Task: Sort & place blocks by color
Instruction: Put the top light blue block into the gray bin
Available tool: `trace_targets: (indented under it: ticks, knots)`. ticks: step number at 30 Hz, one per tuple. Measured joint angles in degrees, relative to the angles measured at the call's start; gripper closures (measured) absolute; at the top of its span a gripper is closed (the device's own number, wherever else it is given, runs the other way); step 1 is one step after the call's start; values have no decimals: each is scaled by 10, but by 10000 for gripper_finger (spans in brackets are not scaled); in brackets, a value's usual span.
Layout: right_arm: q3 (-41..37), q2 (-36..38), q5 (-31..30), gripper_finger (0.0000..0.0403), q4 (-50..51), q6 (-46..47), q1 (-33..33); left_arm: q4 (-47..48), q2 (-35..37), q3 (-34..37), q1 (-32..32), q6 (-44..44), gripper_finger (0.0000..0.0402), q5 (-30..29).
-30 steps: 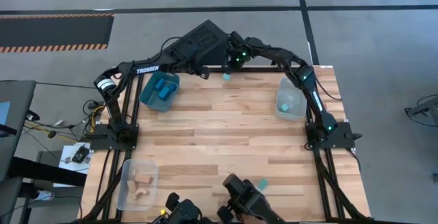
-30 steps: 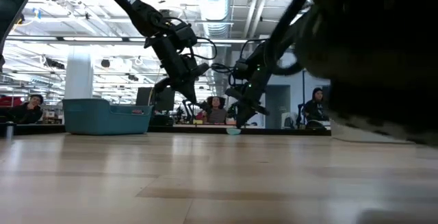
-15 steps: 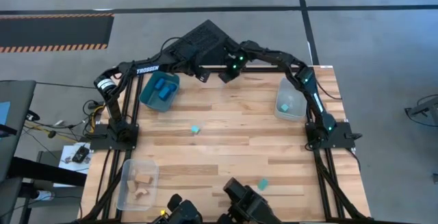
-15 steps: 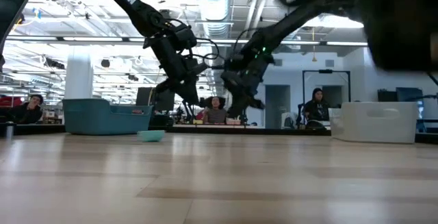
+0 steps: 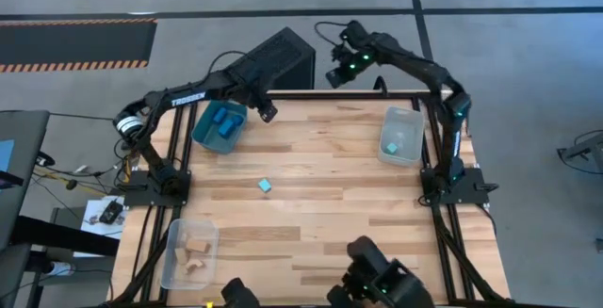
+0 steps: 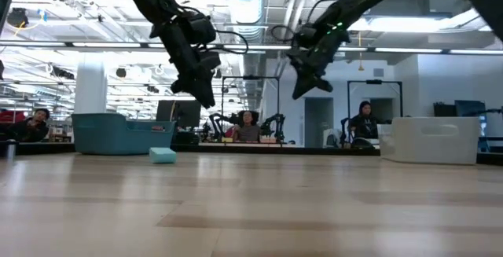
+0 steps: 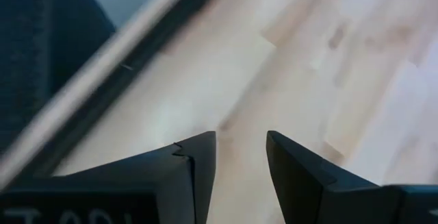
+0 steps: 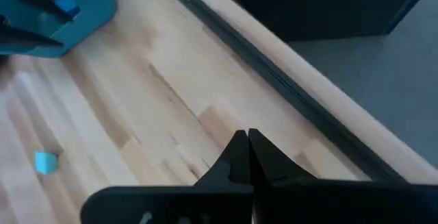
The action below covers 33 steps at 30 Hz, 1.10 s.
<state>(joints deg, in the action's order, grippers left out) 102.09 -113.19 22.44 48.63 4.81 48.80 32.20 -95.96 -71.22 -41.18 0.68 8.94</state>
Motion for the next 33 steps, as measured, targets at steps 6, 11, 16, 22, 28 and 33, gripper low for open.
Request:
trace_targets:
  ticks: [6, 11, 16, 22, 28, 33]
  knots:
    - [-157, 95, 3, 401, -87, 30, -22, -52, 12, 76, 26, -11, 285, 60]
    - [-239, 159, 21, 401, -153, 69, -55, -50, 12, 82, 77, 14, 285, 71]
    - [-256, 199, 22, 399, -159, 74, -77, -43, 12, 81, 120, 65, 285, 69]
    - [-271, 234, 16, 398, -151, 57, -83, -6, 13, 87, 153, 117, 285, 47]
    - [-446, 279, 29, 397, -257, 104, -92, -42, 13, 160, 184, 120, 285, 42]
    - [-505, 326, 45, 397, -318, 147, -117, -45, 12, 172, 221, 82, 285, 43]
